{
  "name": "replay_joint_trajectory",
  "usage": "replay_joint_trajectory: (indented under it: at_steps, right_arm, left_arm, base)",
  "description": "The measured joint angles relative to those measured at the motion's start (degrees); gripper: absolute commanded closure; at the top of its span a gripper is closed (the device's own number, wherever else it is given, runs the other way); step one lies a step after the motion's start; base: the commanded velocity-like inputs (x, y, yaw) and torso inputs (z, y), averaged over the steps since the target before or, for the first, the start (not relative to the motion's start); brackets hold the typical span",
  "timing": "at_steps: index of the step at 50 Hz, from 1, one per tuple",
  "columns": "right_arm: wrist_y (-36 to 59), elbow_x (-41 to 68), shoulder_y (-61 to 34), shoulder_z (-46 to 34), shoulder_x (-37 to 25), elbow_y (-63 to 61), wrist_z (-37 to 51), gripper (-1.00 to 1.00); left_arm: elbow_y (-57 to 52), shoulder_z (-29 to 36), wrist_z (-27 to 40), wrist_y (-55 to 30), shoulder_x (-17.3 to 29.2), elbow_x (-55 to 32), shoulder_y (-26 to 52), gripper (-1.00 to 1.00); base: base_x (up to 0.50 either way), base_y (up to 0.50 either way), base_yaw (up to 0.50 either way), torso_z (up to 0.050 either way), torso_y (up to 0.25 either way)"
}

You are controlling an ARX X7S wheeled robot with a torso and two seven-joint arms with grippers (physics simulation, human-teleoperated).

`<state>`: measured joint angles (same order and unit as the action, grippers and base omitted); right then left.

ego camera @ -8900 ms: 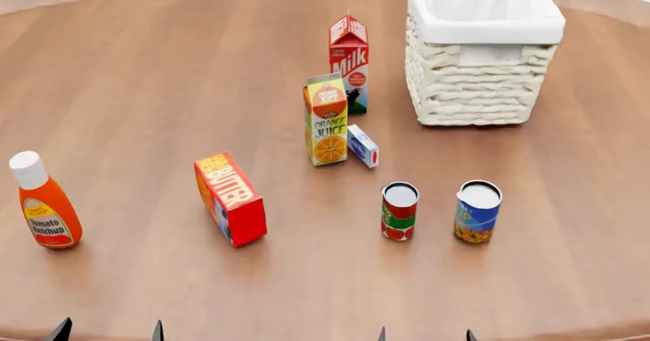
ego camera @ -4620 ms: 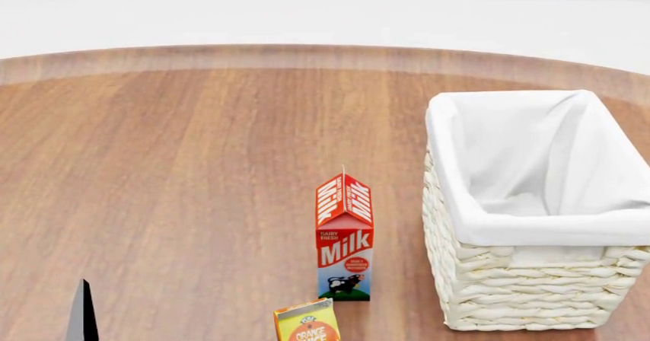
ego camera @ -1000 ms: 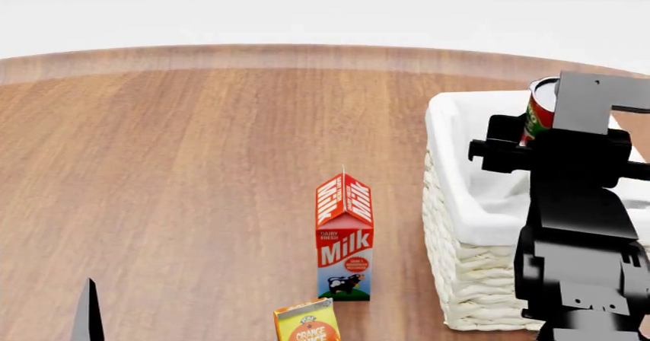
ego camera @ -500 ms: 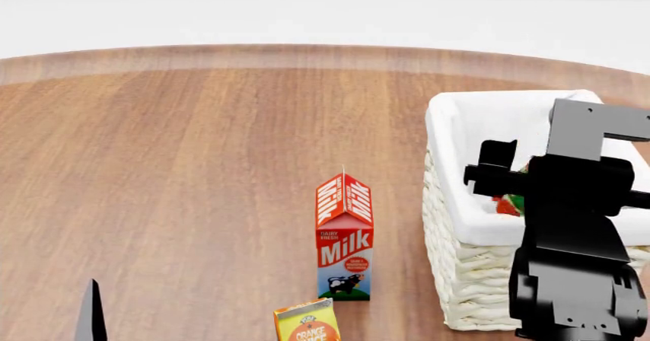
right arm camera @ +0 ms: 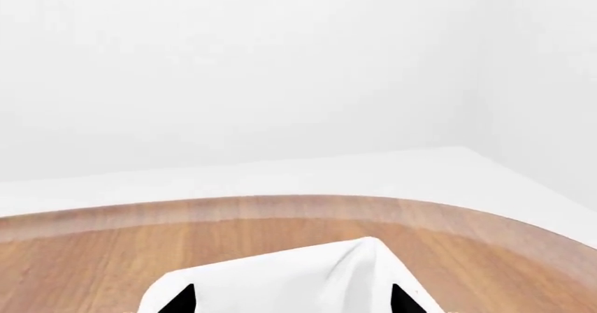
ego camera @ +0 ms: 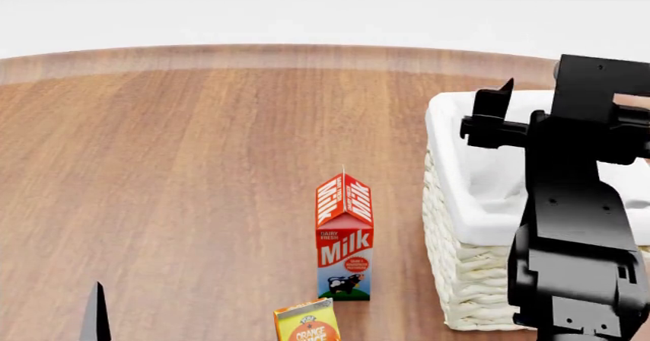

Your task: Pick up the tomato sauce, and put it in the basket.

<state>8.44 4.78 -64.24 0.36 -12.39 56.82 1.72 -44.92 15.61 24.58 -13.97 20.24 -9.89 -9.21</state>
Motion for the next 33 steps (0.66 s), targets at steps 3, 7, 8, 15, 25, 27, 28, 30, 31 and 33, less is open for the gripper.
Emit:
replay_joint_trajectory:
  at_steps: [3, 7, 8, 15, 25, 27, 28, 30, 31, 33]
  right_arm:
    - [3.14, 0.66, 2.57, 0.33, -0.07, -8.74, -0.27, -1.0]
    - [7.53, 1.93, 6.37, 0.78, -0.26, -21.12, -0.73, -1.0]
    - [8.58, 2.23, 7.34, 0.86, -0.33, -24.16, -0.83, -1.0]
    - [15.59, 4.86, 14.38, 1.74, -0.98, -44.8, -1.32, -1.0]
    - [21.05, 8.08, 24.94, 4.2, -2.07, -69.11, -1.12, -1.0]
    - [21.14, 8.58, 27.05, 4.82, -2.24, -72.75, -1.17, -1.0]
    - [21.12, 8.91, 28.11, 5.22, -2.28, -74.48, -1.19, -1.0]
    - [21.11, 9.74, 30.24, 6.09, -2.33, -77.94, -1.3, -1.0]
    - [21.06, 10.09, 31.25, 6.47, -2.36, -79.54, -1.35, -1.0]
    - [20.71, 10.54, 33.26, 6.99, -2.48, -82.52, -1.52, -1.0]
  left_arm:
    - [0.04, 0.14, 0.05, -0.02, 0.04, 0.01, 0.05, -1.0]
    - [0.07, 0.23, 0.13, -0.04, 0.1, -0.04, 0.12, -1.0]
    - [0.08, 0.25, 0.15, -0.03, 0.12, -0.05, 0.13, -1.0]
    - [0.21, 0.47, 0.29, 0.09, 0.22, -0.05, 0.17, -1.0]
    - [0.12, 0.72, 0.51, 0.17, 0.41, -0.12, 0.15, -1.0]
    - [0.09, 0.76, 0.54, 0.19, 0.44, -0.16, 0.15, -1.0]
    - [0.07, 0.78, 0.56, 0.19, 0.46, -0.17, 0.14, -1.0]
    - [-0.01, 0.82, 0.6, 0.2, 0.51, -0.2, 0.11, -1.0]
    - [-0.05, 0.84, 0.62, 0.21, 0.53, -0.22, 0.09, -1.0]
    - [-0.14, 0.87, 0.67, 0.21, 0.58, -0.23, 0.07, -1.0]
  base:
    - [0.0, 0.0, 0.0, 0.0, 0.0]
    - [0.0, 0.0, 0.0, 0.0, 0.0]
    - [0.0, 0.0, 0.0, 0.0, 0.0]
    - [0.0, 0.0, 0.0, 0.0, 0.0]
    - [0.0, 0.0, 0.0, 0.0, 0.0]
    - [0.0, 0.0, 0.0, 0.0, 0.0]
    - [0.0, 0.0, 0.0, 0.0, 0.0]
    - [0.0, 0.0, 0.0, 0.0, 0.0]
    - [0.0, 0.0, 0.0, 0.0, 0.0]
    - [0.0, 0.0, 0.0, 0.0, 0.0]
